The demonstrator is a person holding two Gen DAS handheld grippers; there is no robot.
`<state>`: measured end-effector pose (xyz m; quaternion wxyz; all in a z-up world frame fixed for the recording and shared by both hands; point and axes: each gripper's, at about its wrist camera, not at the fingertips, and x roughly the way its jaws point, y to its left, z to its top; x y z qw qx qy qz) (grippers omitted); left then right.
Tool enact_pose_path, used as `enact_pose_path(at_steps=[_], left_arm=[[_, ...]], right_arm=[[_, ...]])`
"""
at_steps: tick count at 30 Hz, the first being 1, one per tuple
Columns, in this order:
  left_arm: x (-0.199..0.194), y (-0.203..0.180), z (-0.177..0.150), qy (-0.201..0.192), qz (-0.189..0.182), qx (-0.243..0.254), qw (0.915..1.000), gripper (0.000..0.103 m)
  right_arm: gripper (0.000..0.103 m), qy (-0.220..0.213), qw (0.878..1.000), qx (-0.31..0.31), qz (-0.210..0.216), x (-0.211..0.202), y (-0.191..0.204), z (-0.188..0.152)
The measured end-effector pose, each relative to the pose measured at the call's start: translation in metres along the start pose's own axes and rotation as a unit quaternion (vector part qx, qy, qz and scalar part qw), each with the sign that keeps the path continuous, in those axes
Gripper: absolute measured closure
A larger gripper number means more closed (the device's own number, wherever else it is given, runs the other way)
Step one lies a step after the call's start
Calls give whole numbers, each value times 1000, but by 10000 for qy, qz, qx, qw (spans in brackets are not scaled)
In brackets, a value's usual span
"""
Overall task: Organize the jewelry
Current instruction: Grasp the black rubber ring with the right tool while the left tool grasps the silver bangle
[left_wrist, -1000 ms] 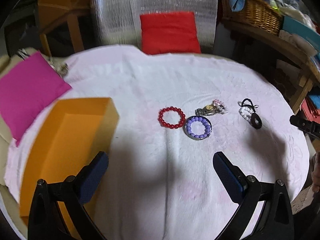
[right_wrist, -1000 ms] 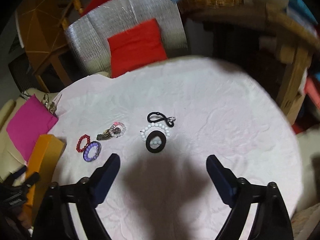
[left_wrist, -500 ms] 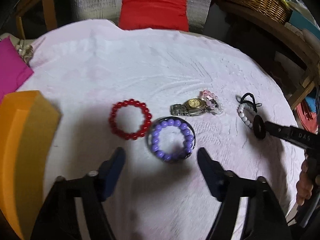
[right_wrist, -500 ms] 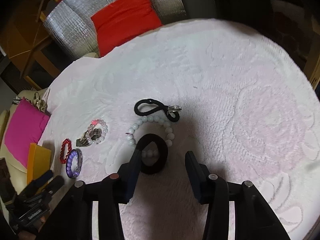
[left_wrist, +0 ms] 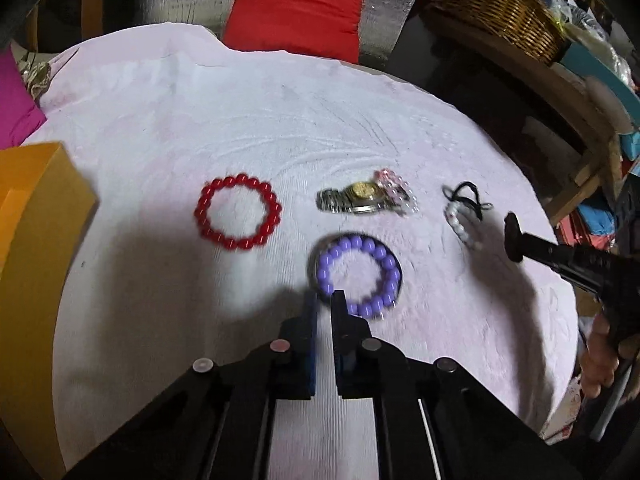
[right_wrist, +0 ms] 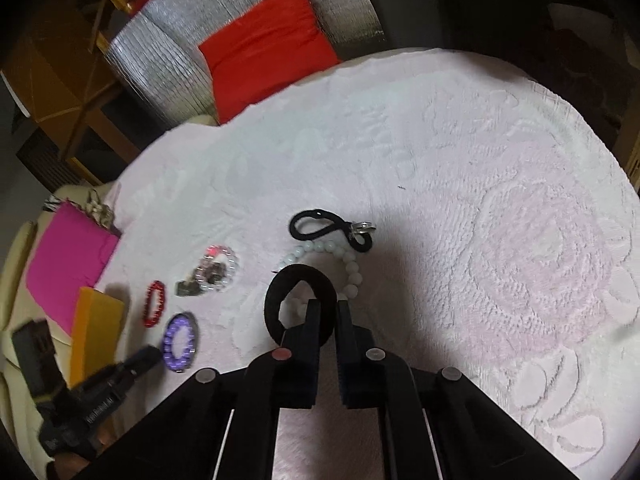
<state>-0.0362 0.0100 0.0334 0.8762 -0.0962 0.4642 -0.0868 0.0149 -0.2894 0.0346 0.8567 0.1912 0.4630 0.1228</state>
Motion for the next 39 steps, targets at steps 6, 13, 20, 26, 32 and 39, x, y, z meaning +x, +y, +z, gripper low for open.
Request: enact_pose_path(at_steps=[6, 13, 20, 26, 32, 39], left_arm=[[-9, 5, -7, 15, 49, -60, 10000, 96], [-4, 28, 7, -117, 637, -464, 9968, 38], [18, -9, 8, 38, 660, -114, 9977, 24], [42, -38, 9, 166, 967, 214, 9949, 23], [47, -36, 14, -63, 873, 153, 9960, 23], [35, -37, 16, -253, 736, 321, 9964, 41]], right_arm=[[95, 103, 9995, 218, 190, -4, -3, -6], [95, 147, 9996, 186, 166, -3, -3, -10], [95, 217, 9994, 242, 123, 2, -7, -6], [95, 260, 9996, 75, 110, 6, -2, -9], [95, 263, 9996, -5, 126, 6, 1, -10], [95, 163, 9997, -105, 140, 1, 7, -11]])
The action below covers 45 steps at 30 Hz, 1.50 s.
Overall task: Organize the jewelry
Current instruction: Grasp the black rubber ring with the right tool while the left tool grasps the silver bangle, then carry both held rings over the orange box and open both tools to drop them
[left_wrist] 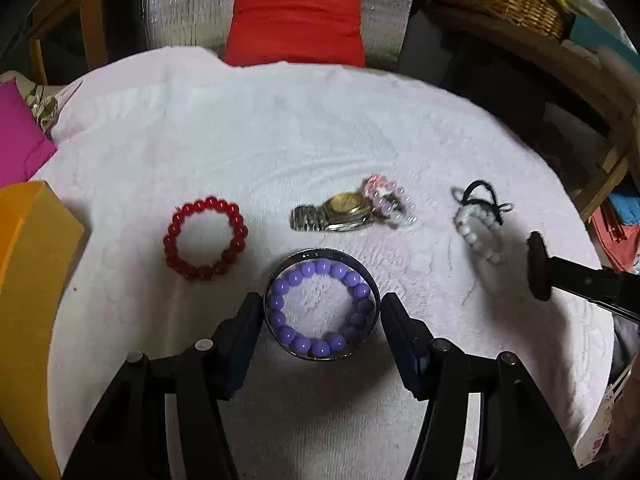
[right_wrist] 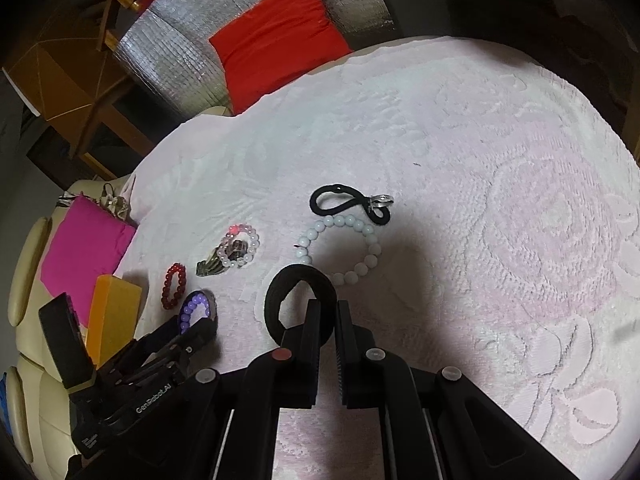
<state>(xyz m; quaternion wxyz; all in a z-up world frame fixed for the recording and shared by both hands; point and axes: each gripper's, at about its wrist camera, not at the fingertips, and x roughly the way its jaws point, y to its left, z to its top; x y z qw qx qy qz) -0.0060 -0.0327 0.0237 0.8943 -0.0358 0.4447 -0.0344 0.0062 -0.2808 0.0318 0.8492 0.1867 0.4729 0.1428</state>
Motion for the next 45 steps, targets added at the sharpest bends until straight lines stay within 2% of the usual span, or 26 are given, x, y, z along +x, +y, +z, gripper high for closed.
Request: enact_pose_path(at_steps=[9, 14, 18, 23, 27, 31, 35, 38, 41, 45], left_arm=[[-58, 13, 2, -528, -7, 20, 9986, 41], [-96, 42, -8, -724, 279, -220, 9967, 41], [-134, 76, -23, -871, 713, -436, 9927, 41], [-174, 132, -48, -977, 1347, -818, 9827, 41], [-193, 179, -69, -934, 1824, -1055, 9731, 41], [-197, 212, -89, -807, 2032, -1299, 9671, 41], [-190, 237, -106, -589, 2094, -1546, 9637, 41], [-181, 251, -115, -468, 2084, -1688, 9622, 41], [-172, 253, -118, -364, 1974, -1717, 9645, 40], [-172, 249, -117, -384, 2007, -1571, 9662, 40]], right_arm=[[95, -121, 9997, -183, 127, -2, 23, -1], [95, -143, 9984, -390, 373, 4, 55, -4], [95, -109, 9952, -662, 718, 16, 103, -13], [95, 93, 9866, -1068, 1234, 34, 174, -38], [95, 151, 9766, -1422, 1605, 40, 231, -60], [95, 132, 9658, -1739, 1920, 44, 282, -76], [95, 312, 9608, -2032, 1858, 66, 333, -92], [95, 453, 9578, -2375, 1553, 89, 365, -107], [93, 593, 9588, -2476, 1261, 110, 381, -113], [89, 705, 9610, -2459, 1048, 120, 375, -110]])
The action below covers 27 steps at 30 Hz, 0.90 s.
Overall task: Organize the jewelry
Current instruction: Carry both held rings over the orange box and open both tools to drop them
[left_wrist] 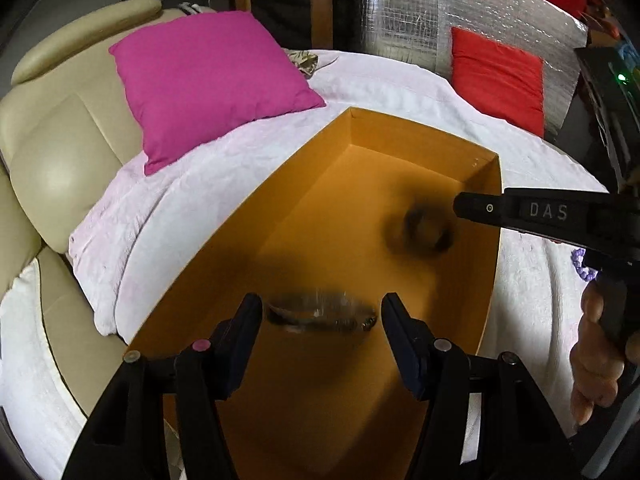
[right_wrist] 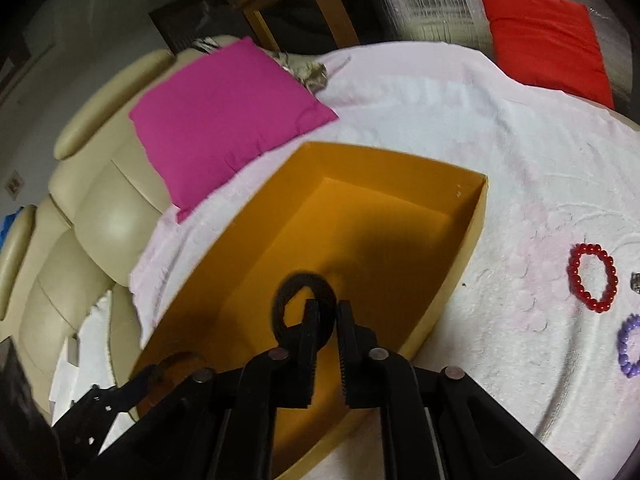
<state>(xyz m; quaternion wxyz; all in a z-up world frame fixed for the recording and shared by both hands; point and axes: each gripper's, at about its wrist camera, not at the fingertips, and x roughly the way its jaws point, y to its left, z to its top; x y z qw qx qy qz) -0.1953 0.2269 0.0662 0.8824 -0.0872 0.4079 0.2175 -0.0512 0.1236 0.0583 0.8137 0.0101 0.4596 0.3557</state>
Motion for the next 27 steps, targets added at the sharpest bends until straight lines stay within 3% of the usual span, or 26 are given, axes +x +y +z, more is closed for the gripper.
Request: enact_pose_path(at_steps=[4, 8, 16, 27], left_arm=[[-2, -1, 1, -82, 31, 35, 10000, 38], [-8, -9, 1, -72, -60, 84, 9999, 38], [-30, -53, 3, -287, -218, 523, 9980, 38], [-53, -120, 7, -467, -249, 1073, 9928, 37]], right_arm=[[75, -207, 9995, 230, 103, -19, -15, 5], [75, -493, 9984, 287, -53, -50, -36, 1], [75, -652, 9951, 607, -440, -105, -98, -26], [75, -717, 9893, 1133, -578, -138, -163, -57]])
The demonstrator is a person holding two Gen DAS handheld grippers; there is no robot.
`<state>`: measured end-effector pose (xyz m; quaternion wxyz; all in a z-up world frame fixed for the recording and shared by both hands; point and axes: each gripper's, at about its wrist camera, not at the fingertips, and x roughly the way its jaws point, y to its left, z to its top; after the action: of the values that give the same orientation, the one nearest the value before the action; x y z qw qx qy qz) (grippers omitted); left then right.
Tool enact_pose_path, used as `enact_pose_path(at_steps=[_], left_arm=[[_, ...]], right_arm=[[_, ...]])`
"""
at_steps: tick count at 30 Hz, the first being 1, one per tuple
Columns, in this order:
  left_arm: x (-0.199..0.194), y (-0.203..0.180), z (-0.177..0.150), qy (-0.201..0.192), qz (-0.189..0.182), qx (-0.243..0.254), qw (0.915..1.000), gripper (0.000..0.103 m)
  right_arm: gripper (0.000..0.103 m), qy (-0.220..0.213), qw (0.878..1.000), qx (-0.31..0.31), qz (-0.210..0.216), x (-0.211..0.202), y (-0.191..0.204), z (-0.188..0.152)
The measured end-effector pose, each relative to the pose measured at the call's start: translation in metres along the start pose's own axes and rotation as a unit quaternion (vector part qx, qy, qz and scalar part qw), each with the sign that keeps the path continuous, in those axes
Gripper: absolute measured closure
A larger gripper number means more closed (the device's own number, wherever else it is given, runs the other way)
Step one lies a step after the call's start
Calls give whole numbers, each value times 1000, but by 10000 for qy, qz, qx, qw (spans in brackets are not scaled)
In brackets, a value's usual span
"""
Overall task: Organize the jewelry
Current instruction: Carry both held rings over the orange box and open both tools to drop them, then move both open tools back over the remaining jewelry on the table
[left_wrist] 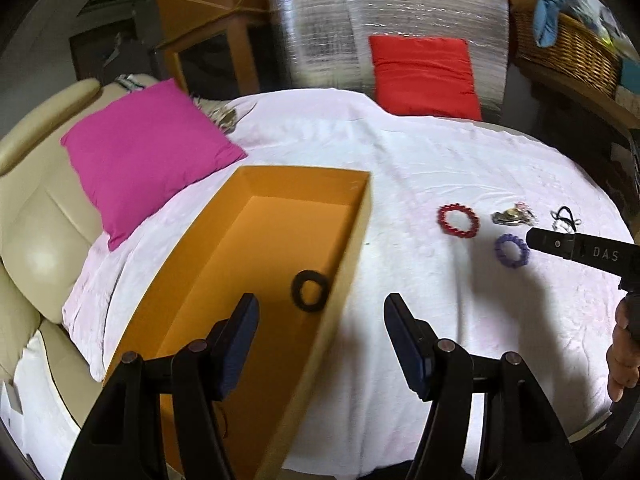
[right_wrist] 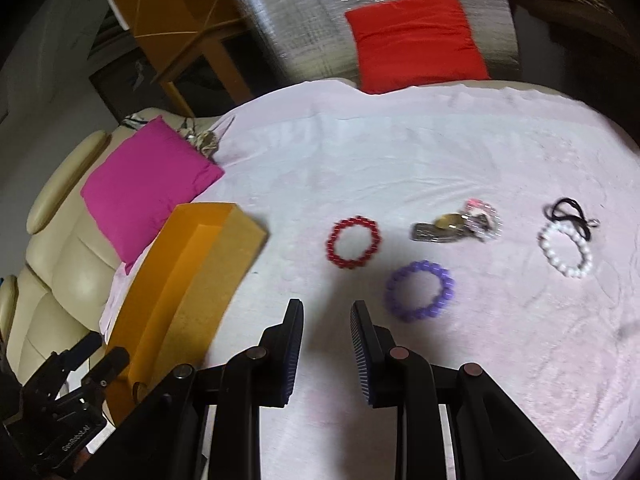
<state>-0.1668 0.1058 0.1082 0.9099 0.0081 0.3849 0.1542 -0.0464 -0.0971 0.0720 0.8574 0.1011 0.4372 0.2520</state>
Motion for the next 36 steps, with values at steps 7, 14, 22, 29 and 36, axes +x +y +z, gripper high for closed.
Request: enact_pose_path(at_steps=[7, 14, 22, 29, 36], left_arm=[[-4, -37, 5, -1, 37, 280, 9996, 37], [-13, -75, 4, 84, -40, 601, 9981, 37], [-37, -111, 0, 71, -281, 1009, 9945, 37], [-45, -140, -1, 182, -321, 1260, 9913, 37], [-58, -170, -6, 125, -449, 1613, 9858, 37]], right_arm=[[75, 22, 9990, 442, -43, -12, -45, 4], [75, -106, 9974, 623, -353, -31, -79, 6], [75, -181, 9947, 831, -569, -46, -100, 5], [75, -259, 9941, 775, -720, -53, -104, 9], [75, -511, 9921, 952, -637, -68, -110, 18]])
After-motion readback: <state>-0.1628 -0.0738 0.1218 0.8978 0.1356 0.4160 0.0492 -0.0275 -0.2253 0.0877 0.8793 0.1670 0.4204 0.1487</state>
